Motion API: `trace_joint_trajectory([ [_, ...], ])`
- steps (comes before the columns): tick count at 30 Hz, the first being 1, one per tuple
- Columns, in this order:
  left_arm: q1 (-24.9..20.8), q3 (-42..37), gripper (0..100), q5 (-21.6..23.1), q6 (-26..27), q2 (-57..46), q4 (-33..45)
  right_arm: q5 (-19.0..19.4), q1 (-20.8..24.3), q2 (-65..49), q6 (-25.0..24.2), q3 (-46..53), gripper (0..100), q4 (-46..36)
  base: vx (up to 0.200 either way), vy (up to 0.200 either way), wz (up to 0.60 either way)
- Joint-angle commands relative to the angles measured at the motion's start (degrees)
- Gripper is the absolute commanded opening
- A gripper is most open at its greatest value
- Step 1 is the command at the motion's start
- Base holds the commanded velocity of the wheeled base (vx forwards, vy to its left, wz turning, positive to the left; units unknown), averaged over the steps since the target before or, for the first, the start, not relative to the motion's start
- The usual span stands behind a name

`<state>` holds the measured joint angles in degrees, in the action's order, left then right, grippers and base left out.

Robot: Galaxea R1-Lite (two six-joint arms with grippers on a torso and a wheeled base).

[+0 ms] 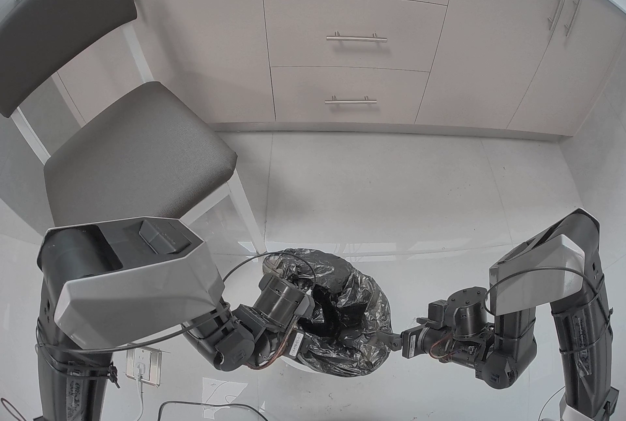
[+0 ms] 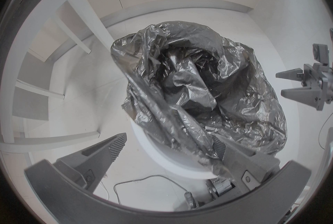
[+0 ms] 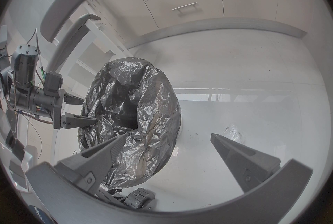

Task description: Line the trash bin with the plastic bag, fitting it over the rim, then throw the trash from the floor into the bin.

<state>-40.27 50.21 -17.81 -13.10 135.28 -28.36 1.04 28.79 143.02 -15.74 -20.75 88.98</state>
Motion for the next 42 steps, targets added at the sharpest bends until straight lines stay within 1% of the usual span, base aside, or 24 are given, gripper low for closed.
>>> trace_joint_trajectory([
  [1, 0.1, -3.1, 100, -0.03, -0.17, -2.12, -0.03, 0.02, 0.03, 0.07, 0.01, 0.27, 100, 1.02, 0.0, 0.0, 0.0],
  [8, 0.36, -5.74, 100, -0.38, -1.84, -2.21, -0.47, -0.07, 0.03, 0.15, 0.01, 0.27, 100, 1.02, 0.0, 0.0, 0.0],
  [11, 0.36, -5.92, 100, -2.76, -2.63, -2.39, -0.47, -0.07, 0.03, 0.24, 0.01, 0.18, 100, 1.02, 0.0, 0.0, 0.0],
  [16, 0.71, -7.5, 100, -2.84, -2.8, -4.06, -0.65, -0.07, 0.03, 0.24, 0.09, 0.18, 100, 1.02, 0.0, 0.0, 0.0],
  [23, 1.24, -10.4, 100, -2.93, -4.65, -4.67, -0.82, -0.16, 0.03, 0.24, 0.09, 0.18, 100, 1.02, 0.0, 0.0, 0.0],
  [26, 1.07, -12.16, 100, -2.84, -4.74, -4.32, -1.88, -0.16, 0.03, 0.24, 0.09, 0.09, 100, 1.02, 0.0, 0.0, 0.0],
  [27, 0.8, -13.21, 100, -2.93, -4.65, -3.18, -3.72, -0.16, 0.03, 0.33, 0.09, 0.09, 100, 1.02, 0.0, 0.0, 0.0],
  [36, -0.69, -13.21, 100, -2.84, -4.65, -0.02, -4.87, -0.25, 0.03, 1.47, 0.18, -0.26, 100, 1.02, 0.0, 0.0, 0.0],
  [42, -2.1, -14.44, 100, -2.84, -4.65, -0.02, -6.54, -0.25, 0.03, 1.47, 0.27, -0.26, 100, 1.02, 0.0, 0.0, 0.0],
])
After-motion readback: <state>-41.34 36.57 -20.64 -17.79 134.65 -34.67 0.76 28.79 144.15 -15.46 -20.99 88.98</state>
